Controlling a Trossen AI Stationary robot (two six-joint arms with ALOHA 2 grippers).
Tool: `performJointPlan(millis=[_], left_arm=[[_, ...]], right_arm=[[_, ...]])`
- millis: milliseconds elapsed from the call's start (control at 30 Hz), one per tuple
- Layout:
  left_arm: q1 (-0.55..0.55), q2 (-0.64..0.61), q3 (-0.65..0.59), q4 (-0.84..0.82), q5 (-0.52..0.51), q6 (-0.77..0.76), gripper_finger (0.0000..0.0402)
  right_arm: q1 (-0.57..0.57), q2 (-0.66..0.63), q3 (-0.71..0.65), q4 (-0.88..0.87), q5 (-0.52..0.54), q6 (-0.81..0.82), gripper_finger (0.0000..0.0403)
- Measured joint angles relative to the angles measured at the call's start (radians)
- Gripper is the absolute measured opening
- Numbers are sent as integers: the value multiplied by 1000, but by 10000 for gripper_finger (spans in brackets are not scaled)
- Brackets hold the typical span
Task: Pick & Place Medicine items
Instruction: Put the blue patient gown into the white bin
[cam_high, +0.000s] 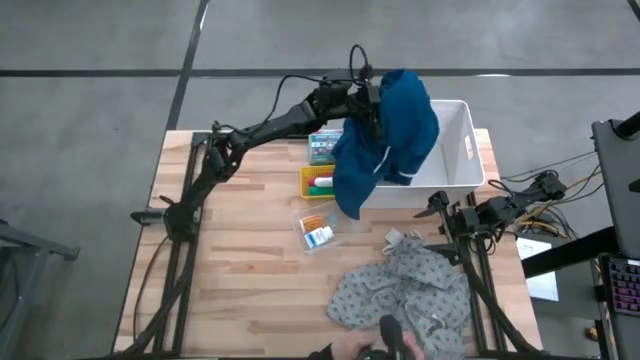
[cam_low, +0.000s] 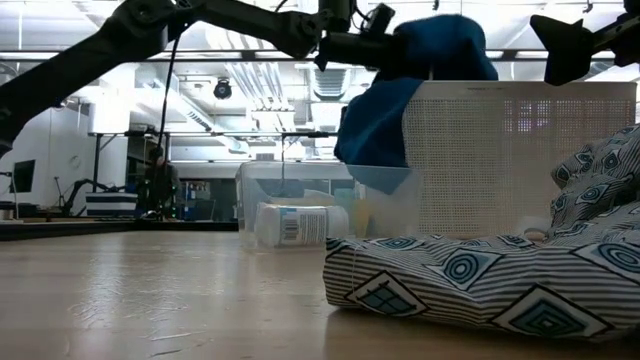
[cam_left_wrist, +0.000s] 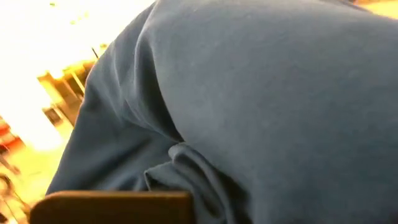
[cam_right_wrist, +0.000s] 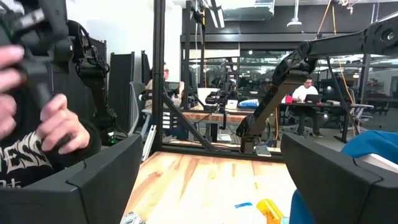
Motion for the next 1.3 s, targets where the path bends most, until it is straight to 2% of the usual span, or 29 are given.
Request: performJointPlan(millis=[200, 367, 700, 967, 1100, 1300], left_arm=[[-1, 0, -1, -165, 8, -28, 54], [-2, 0, -50, -255, 11, -50, 54], [-2, -4, -205, -292, 3, -145, 54], [-2, -2, -218, -334, 0, -207, 56], [-2, -3, -218, -330, 18, -190, 88], [-1, -3, -218, -295, 64, -184, 187]], right_arm=[[0, 0, 0, 0, 0, 0, 380], [0, 0, 0, 0, 0, 0, 380], [0, 0, 0, 0, 0, 0, 380], [0, 0, 0, 0, 0, 0, 380], [0, 0, 0, 0, 1, 0, 380], [0, 0, 0, 0, 1, 0, 380]])
